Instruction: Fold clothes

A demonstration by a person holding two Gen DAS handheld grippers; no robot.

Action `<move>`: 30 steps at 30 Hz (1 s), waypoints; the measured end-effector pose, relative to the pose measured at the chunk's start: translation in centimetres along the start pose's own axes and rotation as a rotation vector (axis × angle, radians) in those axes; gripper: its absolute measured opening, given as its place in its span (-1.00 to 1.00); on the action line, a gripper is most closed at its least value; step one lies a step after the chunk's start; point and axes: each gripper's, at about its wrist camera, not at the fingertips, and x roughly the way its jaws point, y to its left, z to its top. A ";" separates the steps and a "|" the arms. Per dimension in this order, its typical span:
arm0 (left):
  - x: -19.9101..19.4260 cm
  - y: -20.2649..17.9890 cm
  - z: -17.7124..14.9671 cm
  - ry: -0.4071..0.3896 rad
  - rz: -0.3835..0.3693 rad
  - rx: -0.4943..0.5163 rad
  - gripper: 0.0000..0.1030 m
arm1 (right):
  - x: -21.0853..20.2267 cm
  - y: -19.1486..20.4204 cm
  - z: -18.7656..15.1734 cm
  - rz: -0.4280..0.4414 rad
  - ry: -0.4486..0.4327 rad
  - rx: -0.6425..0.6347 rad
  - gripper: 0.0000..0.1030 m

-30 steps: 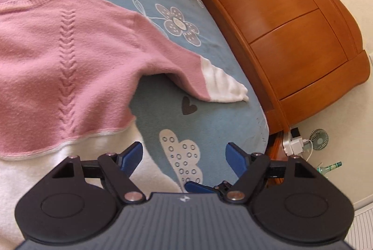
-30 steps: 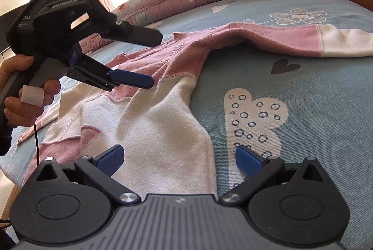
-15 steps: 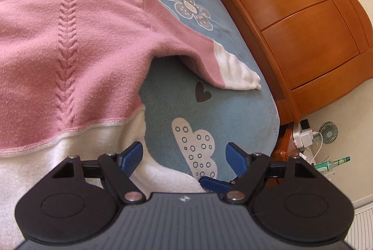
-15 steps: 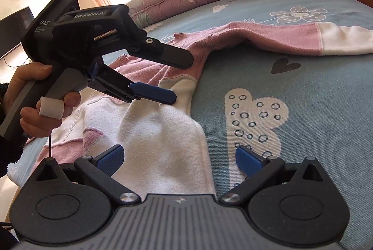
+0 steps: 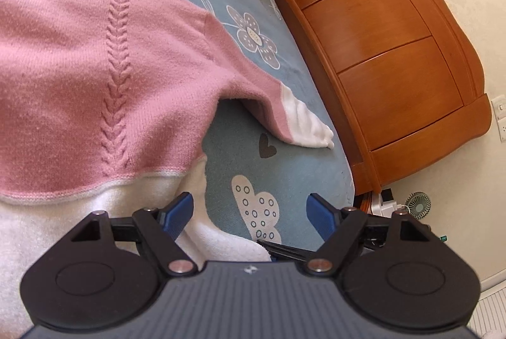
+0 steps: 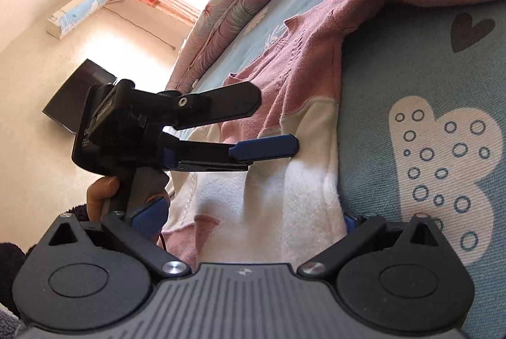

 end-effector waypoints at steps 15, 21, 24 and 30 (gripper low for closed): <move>-6.8 2.3 -0.4 -0.177 0.100 -0.056 0.58 | 2.2 -1.0 3.4 0.057 -0.127 -0.018 1.00; -7.9 3.2 -0.9 -0.199 0.137 -0.094 0.59 | 3.0 -2.2 4.8 0.051 -0.147 0.002 1.00; -8.5 3.3 -1.5 -0.206 0.163 -0.088 0.59 | 3.0 -2.0 4.7 0.034 -0.121 0.009 0.97; -10.9 3.9 -3.5 -0.255 0.204 -0.108 0.59 | 2.1 -3.9 4.0 -0.075 -0.152 0.044 -0.12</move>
